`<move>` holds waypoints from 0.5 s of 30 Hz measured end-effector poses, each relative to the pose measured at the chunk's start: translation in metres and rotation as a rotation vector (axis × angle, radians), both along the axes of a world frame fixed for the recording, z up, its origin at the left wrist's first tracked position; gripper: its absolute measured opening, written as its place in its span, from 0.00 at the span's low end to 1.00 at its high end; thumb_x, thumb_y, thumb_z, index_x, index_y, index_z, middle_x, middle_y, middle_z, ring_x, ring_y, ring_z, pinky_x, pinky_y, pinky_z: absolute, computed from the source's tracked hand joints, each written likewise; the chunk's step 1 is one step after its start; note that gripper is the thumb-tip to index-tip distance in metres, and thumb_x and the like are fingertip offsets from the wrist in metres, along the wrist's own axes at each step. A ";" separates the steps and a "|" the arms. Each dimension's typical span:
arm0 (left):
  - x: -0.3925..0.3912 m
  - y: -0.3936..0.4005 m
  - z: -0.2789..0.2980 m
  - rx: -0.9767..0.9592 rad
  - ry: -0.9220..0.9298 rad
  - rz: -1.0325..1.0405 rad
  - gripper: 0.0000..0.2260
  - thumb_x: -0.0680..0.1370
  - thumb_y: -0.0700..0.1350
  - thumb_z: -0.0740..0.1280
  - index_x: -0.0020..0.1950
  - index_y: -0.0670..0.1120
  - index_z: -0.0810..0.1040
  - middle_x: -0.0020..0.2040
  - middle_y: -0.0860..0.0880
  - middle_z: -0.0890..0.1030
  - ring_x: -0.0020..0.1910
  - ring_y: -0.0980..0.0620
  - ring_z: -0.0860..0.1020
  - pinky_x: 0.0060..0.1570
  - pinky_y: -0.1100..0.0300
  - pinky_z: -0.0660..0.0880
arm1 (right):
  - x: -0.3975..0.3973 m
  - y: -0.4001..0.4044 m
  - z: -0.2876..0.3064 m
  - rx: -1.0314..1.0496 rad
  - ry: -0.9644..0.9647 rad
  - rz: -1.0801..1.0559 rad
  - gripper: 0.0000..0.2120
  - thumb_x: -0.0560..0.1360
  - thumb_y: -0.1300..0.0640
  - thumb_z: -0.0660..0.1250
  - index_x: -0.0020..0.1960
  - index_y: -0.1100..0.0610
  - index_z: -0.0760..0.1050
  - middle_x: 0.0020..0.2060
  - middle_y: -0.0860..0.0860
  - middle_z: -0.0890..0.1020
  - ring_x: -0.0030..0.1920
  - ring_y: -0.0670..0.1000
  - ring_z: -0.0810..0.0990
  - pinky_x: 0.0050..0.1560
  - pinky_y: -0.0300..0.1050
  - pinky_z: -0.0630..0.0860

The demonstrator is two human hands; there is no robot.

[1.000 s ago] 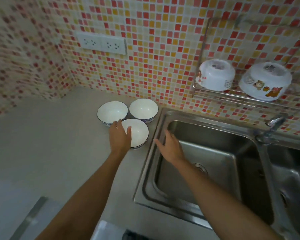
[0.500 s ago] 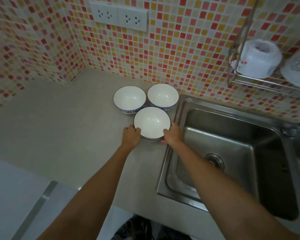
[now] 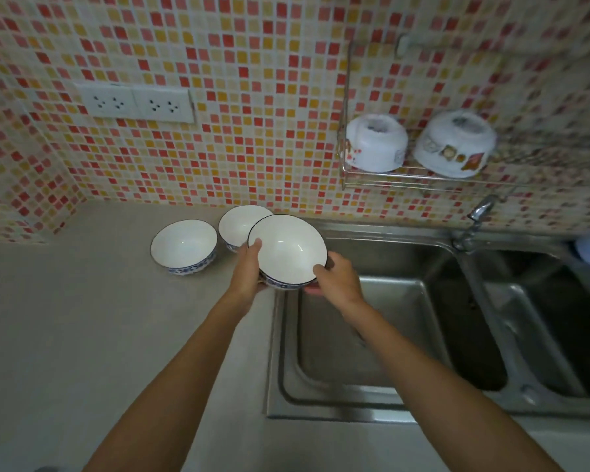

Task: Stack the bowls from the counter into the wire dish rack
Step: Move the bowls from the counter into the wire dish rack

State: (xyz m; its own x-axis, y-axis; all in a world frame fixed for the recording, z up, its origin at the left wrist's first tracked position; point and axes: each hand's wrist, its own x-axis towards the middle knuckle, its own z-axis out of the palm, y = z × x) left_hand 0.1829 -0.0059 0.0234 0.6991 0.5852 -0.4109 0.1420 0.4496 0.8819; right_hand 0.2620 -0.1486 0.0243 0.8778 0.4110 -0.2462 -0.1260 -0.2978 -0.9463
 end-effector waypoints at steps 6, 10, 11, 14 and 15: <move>0.032 -0.029 0.045 -0.039 -0.126 0.043 0.19 0.80 0.56 0.59 0.70 0.55 0.64 0.63 0.48 0.73 0.60 0.44 0.74 0.47 0.50 0.78 | 0.041 -0.048 0.064 -0.076 -0.313 0.025 0.13 0.79 0.51 0.64 0.59 0.56 0.78 0.47 0.48 0.84 0.39 0.48 0.85 0.40 0.46 0.83; 0.048 -0.038 0.079 0.057 -0.245 -0.009 0.21 0.78 0.62 0.58 0.69 0.57 0.67 0.66 0.48 0.75 0.61 0.44 0.76 0.59 0.43 0.76 | 0.083 -0.086 0.113 -0.117 -0.730 -0.128 0.13 0.80 0.51 0.62 0.58 0.55 0.80 0.43 0.49 0.84 0.41 0.46 0.80 0.44 0.39 0.73; 0.051 -0.041 0.088 0.104 -0.268 -0.038 0.22 0.78 0.63 0.57 0.69 0.58 0.67 0.65 0.49 0.75 0.61 0.44 0.76 0.59 0.43 0.76 | 0.095 -0.093 0.121 -0.124 -0.814 -0.165 0.14 0.80 0.52 0.61 0.61 0.57 0.79 0.46 0.51 0.84 0.45 0.50 0.81 0.47 0.40 0.73; 0.061 -0.051 0.114 0.209 -0.312 -0.073 0.22 0.78 0.64 0.53 0.69 0.59 0.68 0.64 0.51 0.76 0.60 0.46 0.77 0.59 0.46 0.76 | 0.140 -0.112 0.127 -0.268 -0.997 -0.183 0.19 0.81 0.54 0.60 0.68 0.61 0.73 0.64 0.61 0.78 0.65 0.60 0.75 0.62 0.55 0.74; 0.066 -0.054 0.121 0.228 -0.317 -0.071 0.22 0.78 0.64 0.52 0.68 0.59 0.69 0.64 0.52 0.77 0.60 0.47 0.77 0.59 0.47 0.76 | 0.154 -0.117 0.126 -0.355 -1.021 -0.163 0.20 0.81 0.54 0.60 0.70 0.62 0.70 0.67 0.62 0.74 0.69 0.60 0.71 0.66 0.58 0.71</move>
